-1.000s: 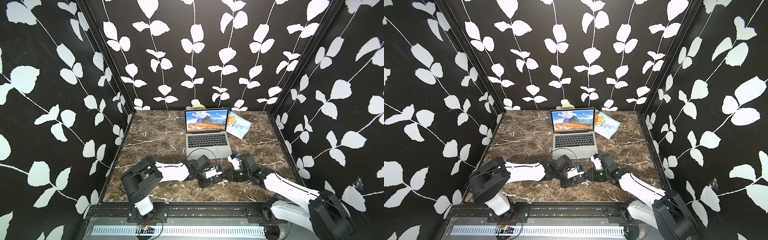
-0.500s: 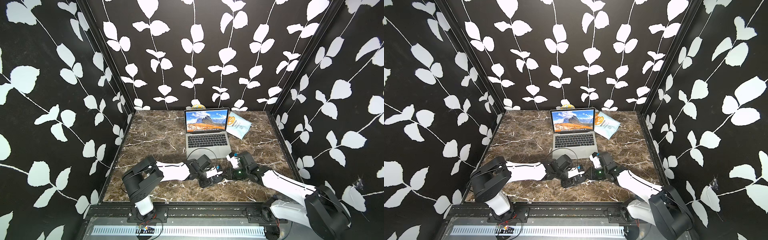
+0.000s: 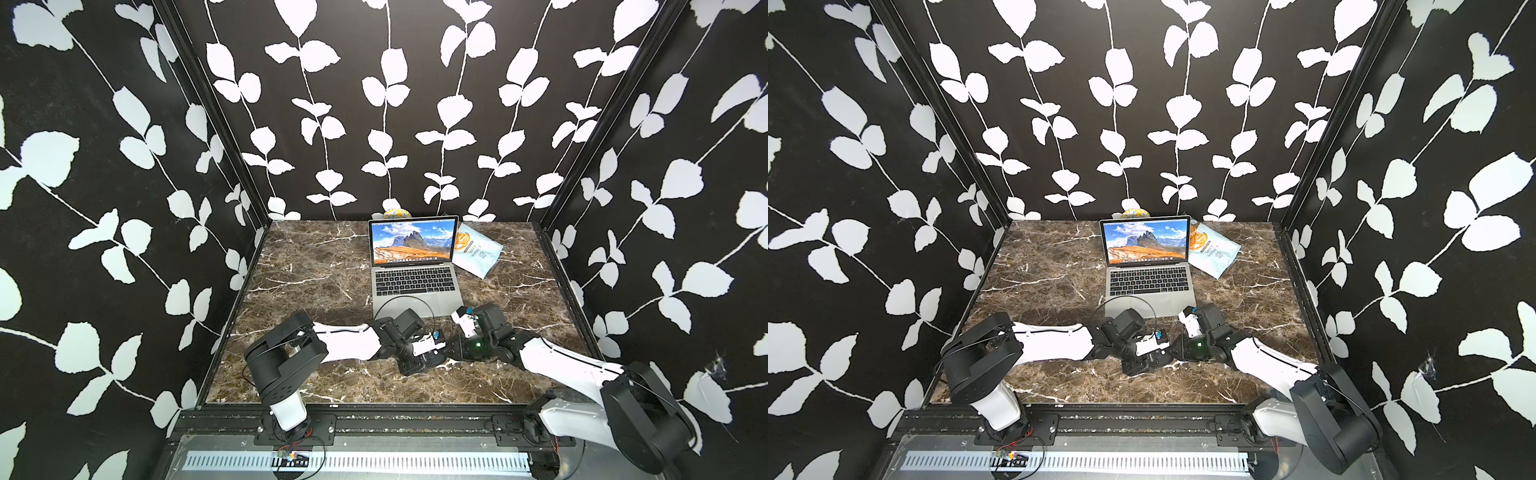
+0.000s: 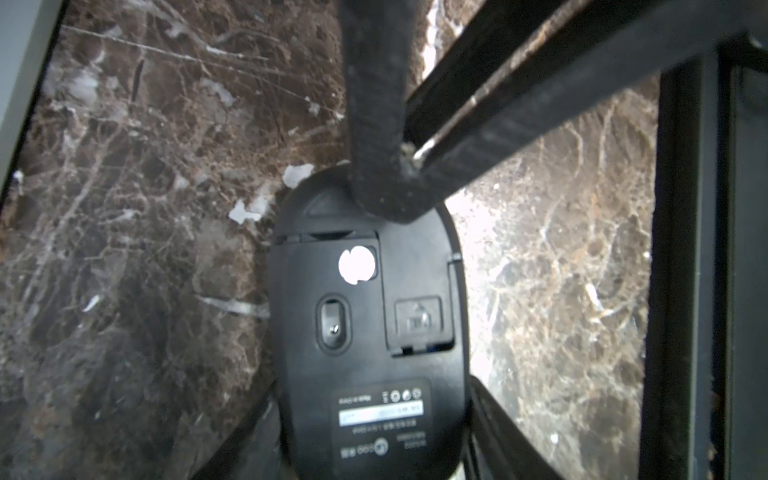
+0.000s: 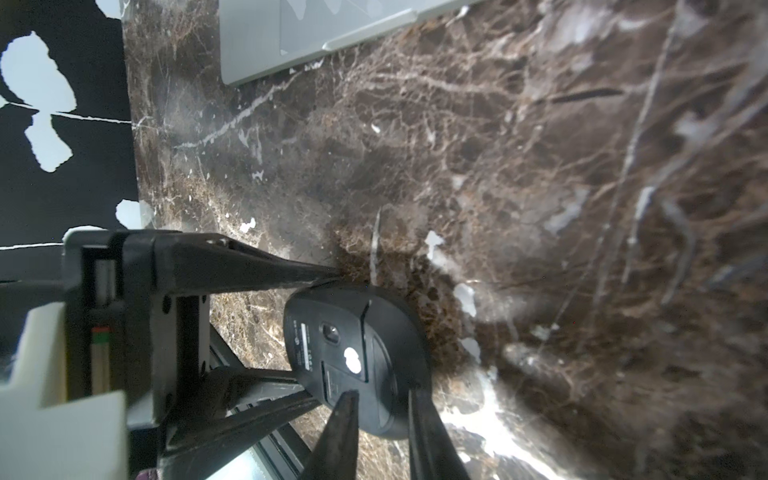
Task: Insert the wireless mouse receiver into the laptop
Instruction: Close the lid on the mouse.
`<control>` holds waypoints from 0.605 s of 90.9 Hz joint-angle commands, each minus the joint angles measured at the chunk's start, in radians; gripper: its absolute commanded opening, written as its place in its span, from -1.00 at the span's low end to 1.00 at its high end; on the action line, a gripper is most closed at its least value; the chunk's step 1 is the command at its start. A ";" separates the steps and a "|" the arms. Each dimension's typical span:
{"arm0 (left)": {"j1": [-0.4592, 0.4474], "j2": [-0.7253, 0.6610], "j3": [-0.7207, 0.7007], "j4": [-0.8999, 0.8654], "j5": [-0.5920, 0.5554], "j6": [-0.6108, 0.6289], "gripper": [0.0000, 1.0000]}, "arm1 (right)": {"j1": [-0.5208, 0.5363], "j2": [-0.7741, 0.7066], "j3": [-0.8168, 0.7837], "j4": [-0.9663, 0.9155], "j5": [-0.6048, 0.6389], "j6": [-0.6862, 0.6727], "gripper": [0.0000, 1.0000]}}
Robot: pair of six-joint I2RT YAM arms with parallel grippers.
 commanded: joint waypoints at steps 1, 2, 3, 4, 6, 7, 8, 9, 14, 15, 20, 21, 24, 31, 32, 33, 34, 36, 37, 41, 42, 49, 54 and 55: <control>-0.011 0.068 -0.032 -0.148 0.009 -0.015 -0.95 | 0.008 0.020 0.003 0.026 -0.037 -0.006 -0.53; -0.011 0.068 -0.032 -0.149 0.009 -0.014 -0.95 | 0.009 0.021 0.002 0.028 -0.038 -0.005 -0.53; -0.011 0.069 -0.032 -0.148 0.009 -0.013 -0.95 | 0.009 0.023 0.002 0.030 -0.038 -0.005 -0.53; -0.011 0.069 -0.032 -0.148 0.010 -0.014 -0.95 | 0.009 0.025 0.002 0.030 -0.038 -0.004 -0.53; -0.011 0.070 -0.031 -0.148 0.010 -0.014 -0.95 | 0.010 0.026 0.002 0.032 -0.039 -0.004 -0.53; -0.011 0.070 -0.031 -0.149 0.010 -0.014 -0.95 | 0.010 0.028 0.002 0.033 -0.040 -0.004 -0.53; -0.011 0.070 -0.030 -0.150 0.009 -0.014 -0.96 | 0.010 0.030 0.002 0.035 -0.041 -0.003 -0.53; -0.011 0.071 -0.031 -0.149 0.009 -0.014 -0.96 | 0.010 0.031 0.001 0.035 -0.042 -0.002 -0.53; -0.011 0.074 -0.028 -0.151 0.011 -0.014 -0.97 | 0.013 0.035 0.001 0.037 -0.043 -0.001 -0.53; -0.011 0.074 -0.027 -0.152 0.011 -0.014 -0.97 | 0.014 0.036 0.000 0.038 -0.044 -0.001 -0.53; -0.011 0.075 -0.027 -0.152 0.010 -0.015 -0.97 | 0.014 0.035 -0.003 0.037 -0.047 0.000 -0.54; -0.011 0.075 -0.027 -0.152 0.009 -0.015 -0.98 | 0.014 0.034 -0.003 0.037 -0.048 0.001 -0.54; -0.011 0.074 -0.027 -0.152 0.005 -0.015 -0.99 | 0.015 0.027 -0.003 0.037 -0.049 0.002 -0.55; -0.011 0.068 -0.028 -0.152 -0.009 -0.024 -1.00 | 0.015 -0.020 -0.003 0.033 -0.033 0.010 -0.53; -0.011 0.066 -0.030 -0.152 -0.011 -0.026 -1.00 | 0.015 -0.033 -0.002 0.030 -0.027 0.011 -0.50; -0.011 0.063 -0.031 -0.151 -0.012 -0.030 -1.00 | 0.015 -0.045 -0.001 0.027 -0.021 0.013 -0.46; -0.011 0.057 -0.033 -0.149 -0.013 -0.034 -1.00 | 0.014 -0.055 0.000 0.023 -0.013 0.013 -0.43; -0.010 0.047 -0.037 -0.144 -0.014 -0.043 -1.00 | 0.013 -0.085 0.001 0.010 0.006 0.014 -0.36; -0.010 0.042 -0.039 -0.142 -0.015 -0.047 -1.00 | 0.012 -0.098 0.003 0.003 0.017 0.014 -0.31; -0.009 0.011 -0.048 -0.131 -0.011 -0.070 -1.00 | 0.004 -0.150 0.008 -0.025 0.054 0.012 -0.16; -0.008 0.004 -0.050 -0.126 -0.006 -0.080 -1.00 | 0.000 -0.166 0.008 -0.037 0.061 0.012 -0.12; 0.003 -0.068 -0.066 -0.090 0.041 -0.150 -1.00 | -0.031 -0.269 0.003 -0.064 0.075 0.014 0.08; 0.012 -0.135 -0.069 -0.066 0.072 -0.213 -1.00 | -0.055 -0.351 -0.008 -0.052 0.062 0.027 0.20; 0.014 -0.143 -0.069 -0.060 0.078 -0.228 -1.00 | -0.060 -0.365 -0.012 -0.048 0.056 0.031 0.23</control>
